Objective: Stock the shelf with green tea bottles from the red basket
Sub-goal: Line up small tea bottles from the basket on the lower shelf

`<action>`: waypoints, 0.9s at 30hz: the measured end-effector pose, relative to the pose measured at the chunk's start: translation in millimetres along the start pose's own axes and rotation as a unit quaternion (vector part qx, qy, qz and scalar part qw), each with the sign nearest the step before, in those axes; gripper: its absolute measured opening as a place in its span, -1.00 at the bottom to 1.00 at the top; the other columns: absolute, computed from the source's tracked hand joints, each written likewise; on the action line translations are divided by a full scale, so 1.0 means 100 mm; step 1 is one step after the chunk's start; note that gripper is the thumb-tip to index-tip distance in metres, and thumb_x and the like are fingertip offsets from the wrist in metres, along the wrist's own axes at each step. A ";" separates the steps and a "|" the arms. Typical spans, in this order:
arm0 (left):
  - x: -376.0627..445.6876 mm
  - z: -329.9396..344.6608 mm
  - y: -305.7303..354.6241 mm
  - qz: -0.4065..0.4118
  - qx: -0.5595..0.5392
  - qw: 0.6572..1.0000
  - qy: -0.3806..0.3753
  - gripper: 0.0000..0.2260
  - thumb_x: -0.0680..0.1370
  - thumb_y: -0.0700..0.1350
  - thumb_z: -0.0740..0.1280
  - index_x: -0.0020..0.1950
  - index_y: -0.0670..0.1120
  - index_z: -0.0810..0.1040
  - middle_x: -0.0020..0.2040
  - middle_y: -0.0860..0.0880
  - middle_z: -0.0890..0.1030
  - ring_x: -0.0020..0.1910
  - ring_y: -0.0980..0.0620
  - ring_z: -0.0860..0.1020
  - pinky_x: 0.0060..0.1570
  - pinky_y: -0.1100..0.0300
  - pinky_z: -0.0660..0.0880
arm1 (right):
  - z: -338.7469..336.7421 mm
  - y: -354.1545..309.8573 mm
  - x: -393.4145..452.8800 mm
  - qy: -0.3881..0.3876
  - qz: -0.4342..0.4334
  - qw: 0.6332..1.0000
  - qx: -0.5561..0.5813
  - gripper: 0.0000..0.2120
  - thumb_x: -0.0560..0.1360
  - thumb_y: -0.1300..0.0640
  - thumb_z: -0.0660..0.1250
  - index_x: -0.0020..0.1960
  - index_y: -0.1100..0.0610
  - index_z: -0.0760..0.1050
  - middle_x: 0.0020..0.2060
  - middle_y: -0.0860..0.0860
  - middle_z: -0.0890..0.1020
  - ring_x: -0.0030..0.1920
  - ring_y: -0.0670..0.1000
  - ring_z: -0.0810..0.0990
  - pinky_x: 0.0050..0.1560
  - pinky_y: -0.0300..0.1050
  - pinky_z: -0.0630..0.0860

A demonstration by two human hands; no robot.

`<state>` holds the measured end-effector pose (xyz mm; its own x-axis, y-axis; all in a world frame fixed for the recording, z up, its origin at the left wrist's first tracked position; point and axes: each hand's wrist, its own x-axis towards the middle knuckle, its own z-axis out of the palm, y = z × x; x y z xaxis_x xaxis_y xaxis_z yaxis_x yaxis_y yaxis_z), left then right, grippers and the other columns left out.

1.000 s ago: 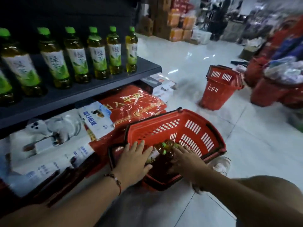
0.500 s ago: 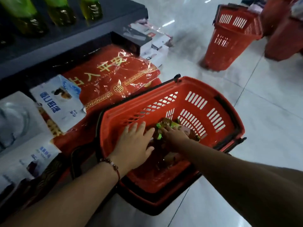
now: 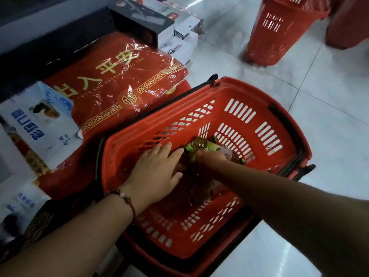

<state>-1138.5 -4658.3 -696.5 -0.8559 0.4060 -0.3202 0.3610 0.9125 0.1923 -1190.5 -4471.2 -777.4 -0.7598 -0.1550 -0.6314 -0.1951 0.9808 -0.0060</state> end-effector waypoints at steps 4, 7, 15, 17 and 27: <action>0.00 0.01 0.04 0.008 -0.007 1.000 -0.008 -0.37 0.62 0.17 0.21 0.62 0.07 0.04 0.60 -0.08 0.16 0.57 -0.10 0.15 0.51 -0.02 0.16 | -0.21 0.19 -0.25 0.056 0.037 0.983 0.172 -0.71 0.58 0.05 0.32 0.26 0.10 0.41 -0.10 -0.02 0.56 -0.21 -0.10 0.55 -0.38 -0.31 0.43; -0.02 -0.03 0.09 0.019 -0.014 1.000 -0.015 -0.33 0.60 0.19 0.24 0.62 0.06 0.03 0.60 -0.08 0.18 0.55 -0.10 0.19 0.48 -0.03 0.22 | -0.47 0.25 -0.61 0.102 -0.014 0.975 0.198 -0.62 0.53 0.01 0.39 0.29 0.07 0.40 0.06 -0.03 0.58 0.02 -0.03 0.59 -0.04 -0.18 0.53; -0.11 -0.16 0.15 0.006 -0.368 0.929 0.034 -0.10 0.31 0.28 0.52 0.53 0.18 0.14 0.35 0.21 0.45 0.29 0.15 0.47 0.27 0.05 0.47 | -1.07 0.11 -1.48 0.186 -0.154 0.871 0.428 -0.68 0.55 -0.08 0.34 0.25 0.00 0.48 0.02 -0.12 0.66 0.00 -0.14 0.65 0.01 -0.19 0.55; -0.14 -0.19 0.17 -0.029 -0.449 0.891 0.059 -0.20 0.28 0.18 0.58 0.42 0.11 0.29 0.25 0.18 0.54 0.18 0.19 0.54 0.18 0.08 0.53 | -1.11 0.05 -1.49 0.201 -0.153 0.847 0.467 -0.65 0.55 -0.13 0.33 0.26 0.02 0.50 0.02 -0.10 0.68 0.00 -0.13 0.66 0.03 -0.16 0.55; -0.25 -0.40 -0.08 -0.179 -0.385 0.893 0.147 -0.52 0.33 0.14 0.56 0.13 0.11 0.41 -0.05 0.20 0.55 -0.09 0.13 0.58 -0.14 0.14 0.51 | -0.64 -0.16 -0.77 0.207 -0.058 0.917 0.336 -0.41 0.62 -0.28 0.02 0.52 0.03 0.26 0.30 -0.01 0.52 0.24 0.01 0.52 0.19 -0.06 0.50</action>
<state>-1135.0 -4677.4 -652.6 -0.9664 -0.0382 -0.2541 -0.2205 0.6308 0.7439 -1168.5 -4482.8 -678.5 -0.9553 -0.1593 -0.2489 0.0301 0.7853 -0.6184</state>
